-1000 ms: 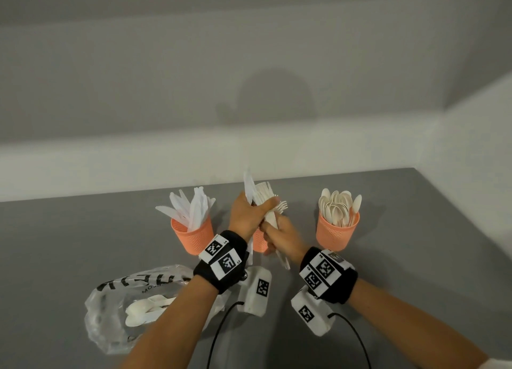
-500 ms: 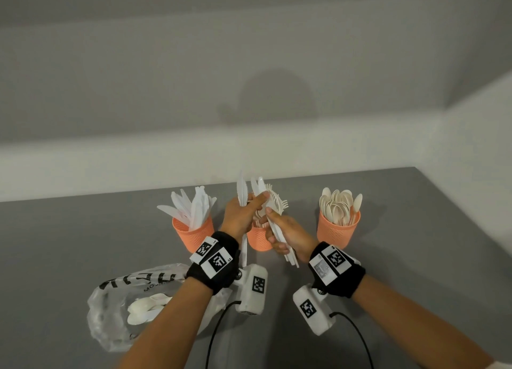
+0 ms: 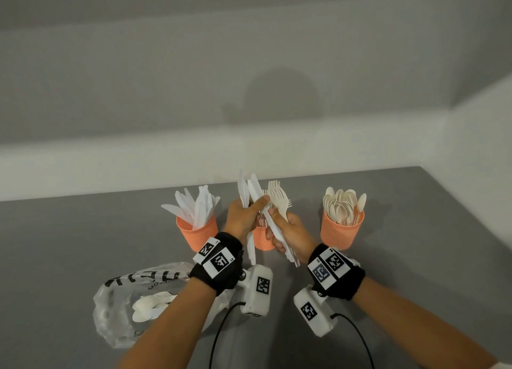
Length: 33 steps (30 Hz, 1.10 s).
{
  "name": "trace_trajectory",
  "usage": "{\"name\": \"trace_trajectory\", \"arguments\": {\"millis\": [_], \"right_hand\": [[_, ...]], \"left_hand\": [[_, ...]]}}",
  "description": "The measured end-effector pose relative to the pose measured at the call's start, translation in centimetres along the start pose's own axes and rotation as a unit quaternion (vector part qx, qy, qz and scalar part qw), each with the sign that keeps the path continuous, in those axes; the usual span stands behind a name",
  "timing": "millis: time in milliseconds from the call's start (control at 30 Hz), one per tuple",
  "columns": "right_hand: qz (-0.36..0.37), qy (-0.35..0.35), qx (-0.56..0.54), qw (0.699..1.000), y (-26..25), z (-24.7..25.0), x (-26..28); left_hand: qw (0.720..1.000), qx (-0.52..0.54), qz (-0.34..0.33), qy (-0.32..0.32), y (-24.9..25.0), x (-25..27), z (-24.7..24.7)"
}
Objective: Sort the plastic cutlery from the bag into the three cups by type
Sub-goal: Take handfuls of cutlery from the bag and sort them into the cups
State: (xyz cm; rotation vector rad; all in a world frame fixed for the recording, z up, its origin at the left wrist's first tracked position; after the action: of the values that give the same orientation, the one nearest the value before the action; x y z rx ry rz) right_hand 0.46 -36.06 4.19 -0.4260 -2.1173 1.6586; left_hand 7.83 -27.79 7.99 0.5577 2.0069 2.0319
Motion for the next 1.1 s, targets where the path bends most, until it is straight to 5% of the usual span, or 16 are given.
{"name": "trace_trajectory", "arguments": {"millis": [133, 300, 467, 767, 967, 1100], "right_hand": [[0.002, -0.026, -0.014, 1.000, -0.5, -0.7, 0.1], [-0.042, -0.070, 0.037, 0.996, -0.3, -1.6, -1.0], [-0.060, -0.040, 0.069, 0.995, 0.2, -1.7, -1.5], [-0.104, -0.044, 0.056, 0.992, 0.4, -1.3, -2.7], [-0.109, -0.019, 0.069, 0.991, 0.5, -0.9, -3.0], [-0.105, -0.005, 0.067, 0.992, 0.9, -0.4, -3.1]], "left_hand": [[1.000, 0.001, 0.002, 0.021, -0.3, -0.4, 0.2], [0.990, -0.006, -0.012, 0.138, 0.3, -2.0, 1.6], [0.962, 0.166, -0.019, 0.215, 4.2, -4.9, 5.4], [0.930, 0.121, -0.102, 0.331, 6.9, -9.1, 12.9], [0.938, -0.002, -0.097, 0.332, 2.4, -10.4, 13.6], [0.952, -0.091, -0.100, 0.276, -1.1, -10.8, 13.6]]}}
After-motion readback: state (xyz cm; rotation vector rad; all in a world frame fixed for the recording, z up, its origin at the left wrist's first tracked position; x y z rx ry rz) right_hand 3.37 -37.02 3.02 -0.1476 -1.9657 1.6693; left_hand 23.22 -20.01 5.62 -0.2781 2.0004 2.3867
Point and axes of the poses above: each hand's wrist, its own x-axis away from the middle knuckle, its own z-axis out of the back of the hand, y = z × x, the point moved 2 cm from there along -x, towards the middle knuckle, and after that the axes turned 7 degrees about y, right-handed, at the moved point
